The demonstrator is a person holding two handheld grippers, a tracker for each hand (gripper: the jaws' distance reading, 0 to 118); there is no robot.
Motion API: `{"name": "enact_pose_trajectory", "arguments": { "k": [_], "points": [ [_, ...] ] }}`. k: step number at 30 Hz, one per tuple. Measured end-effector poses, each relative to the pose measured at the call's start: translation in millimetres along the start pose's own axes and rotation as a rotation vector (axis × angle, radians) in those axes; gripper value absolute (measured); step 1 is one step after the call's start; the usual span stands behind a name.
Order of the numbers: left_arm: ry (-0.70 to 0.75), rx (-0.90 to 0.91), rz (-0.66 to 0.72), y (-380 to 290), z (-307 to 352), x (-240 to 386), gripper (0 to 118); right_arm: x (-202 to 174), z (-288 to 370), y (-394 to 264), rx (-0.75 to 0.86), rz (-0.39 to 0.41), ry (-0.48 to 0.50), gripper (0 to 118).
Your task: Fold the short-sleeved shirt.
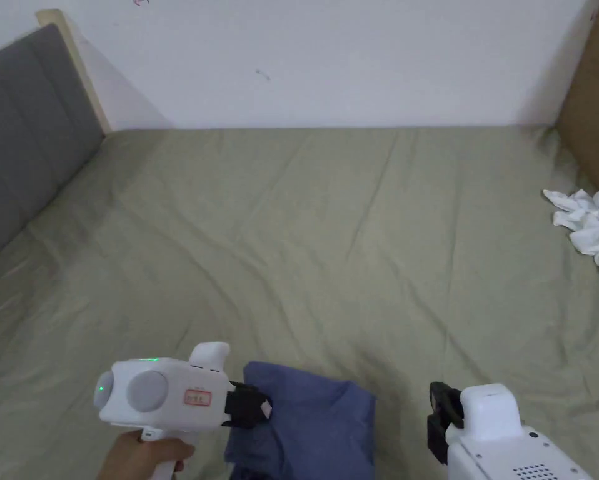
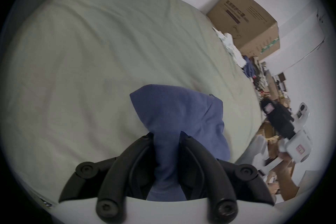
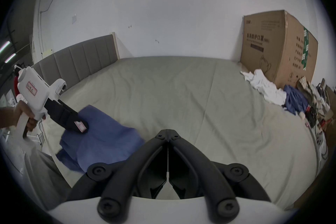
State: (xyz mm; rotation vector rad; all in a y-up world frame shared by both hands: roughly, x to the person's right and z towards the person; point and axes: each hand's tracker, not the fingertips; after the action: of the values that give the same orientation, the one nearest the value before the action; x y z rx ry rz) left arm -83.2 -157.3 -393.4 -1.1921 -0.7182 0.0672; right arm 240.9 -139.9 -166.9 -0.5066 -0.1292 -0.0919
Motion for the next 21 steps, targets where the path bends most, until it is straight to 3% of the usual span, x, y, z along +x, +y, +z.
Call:
{"name": "enact_pose_trajectory", "arguments": {
  "k": [12,21],
  "points": [
    [0.349,0.048,0.085,55,130,-200,25,-48,-42,38,0.031,0.044,0.040,3],
    [0.396,0.038,0.248,70,147,-288,25,-74,-82,43,0.006,0.066,0.078,3]
  ]
}}
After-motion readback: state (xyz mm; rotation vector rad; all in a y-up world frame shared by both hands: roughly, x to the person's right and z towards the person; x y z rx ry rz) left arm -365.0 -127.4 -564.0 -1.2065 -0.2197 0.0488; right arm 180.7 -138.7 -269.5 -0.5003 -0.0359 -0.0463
